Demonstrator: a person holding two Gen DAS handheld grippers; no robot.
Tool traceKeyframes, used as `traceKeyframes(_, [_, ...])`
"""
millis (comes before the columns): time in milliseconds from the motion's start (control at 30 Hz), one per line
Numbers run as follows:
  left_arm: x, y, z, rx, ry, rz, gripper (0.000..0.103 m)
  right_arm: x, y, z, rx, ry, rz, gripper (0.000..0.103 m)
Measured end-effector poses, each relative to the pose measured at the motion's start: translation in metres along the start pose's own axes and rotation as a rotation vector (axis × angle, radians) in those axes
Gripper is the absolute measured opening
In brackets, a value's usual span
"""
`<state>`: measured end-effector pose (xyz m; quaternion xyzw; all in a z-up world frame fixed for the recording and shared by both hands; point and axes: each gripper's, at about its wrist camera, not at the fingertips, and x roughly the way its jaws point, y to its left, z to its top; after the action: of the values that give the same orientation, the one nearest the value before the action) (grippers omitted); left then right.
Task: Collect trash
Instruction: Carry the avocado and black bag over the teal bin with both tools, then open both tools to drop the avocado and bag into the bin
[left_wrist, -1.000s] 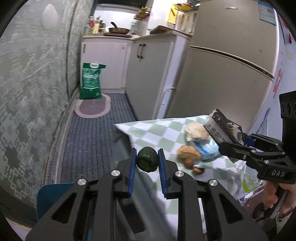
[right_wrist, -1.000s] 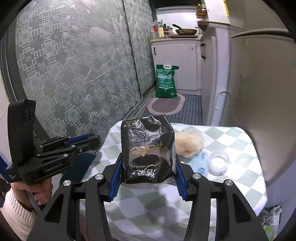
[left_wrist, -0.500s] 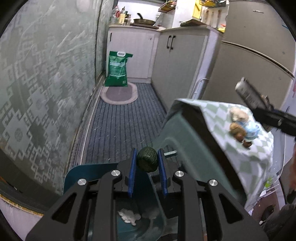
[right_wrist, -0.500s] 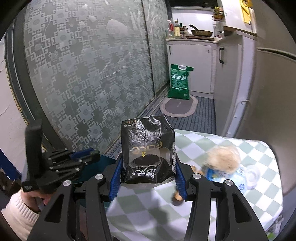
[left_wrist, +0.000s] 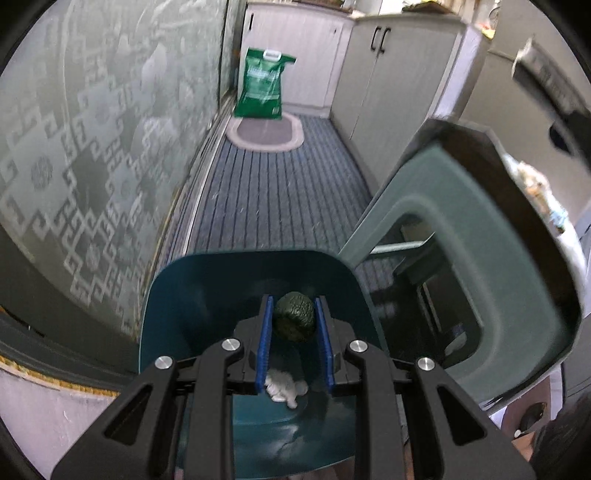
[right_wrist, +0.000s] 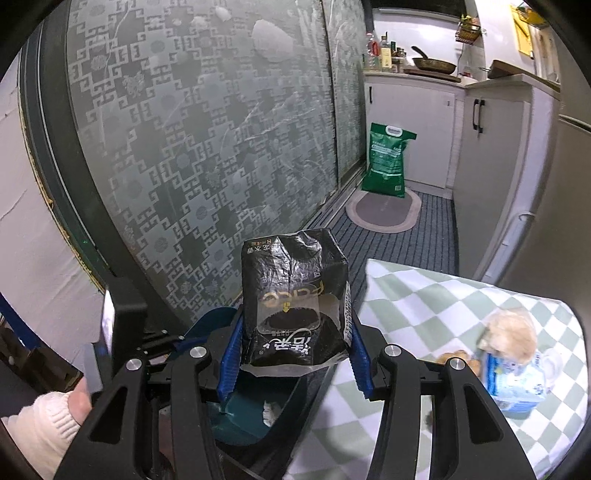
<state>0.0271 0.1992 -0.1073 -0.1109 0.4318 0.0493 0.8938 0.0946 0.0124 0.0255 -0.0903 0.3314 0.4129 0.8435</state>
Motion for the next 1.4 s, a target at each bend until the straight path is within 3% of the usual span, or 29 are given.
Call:
traceKeyframes(467, [0.041, 0.029, -0.038, 0.020, 0.186, 0.039, 0.026, 0.053, 0.043, -0.004, -0.026, 0.113, 0.042, 0.051])
traceKeyframes(733, [0.044, 0.040, -0.046, 0.016, 0.219, 0.045, 0.030, 0.083, 0.059, -0.010, -0.028, 0.177, 0.062, 0.051])
traceKeyframes(1000, [0.032, 0.047, -0.041, 0.001, 0.175, 0.049, 0.030, 0.107, 0.068, -0.020, -0.034, 0.230, 0.056, 0.051])
traceKeyframes(1400, [-0.038, 0.045, -0.008, -0.020, -0.090, 0.055, 0.022, 0.142, 0.072, -0.048, -0.054, 0.325, 0.031, 0.050])
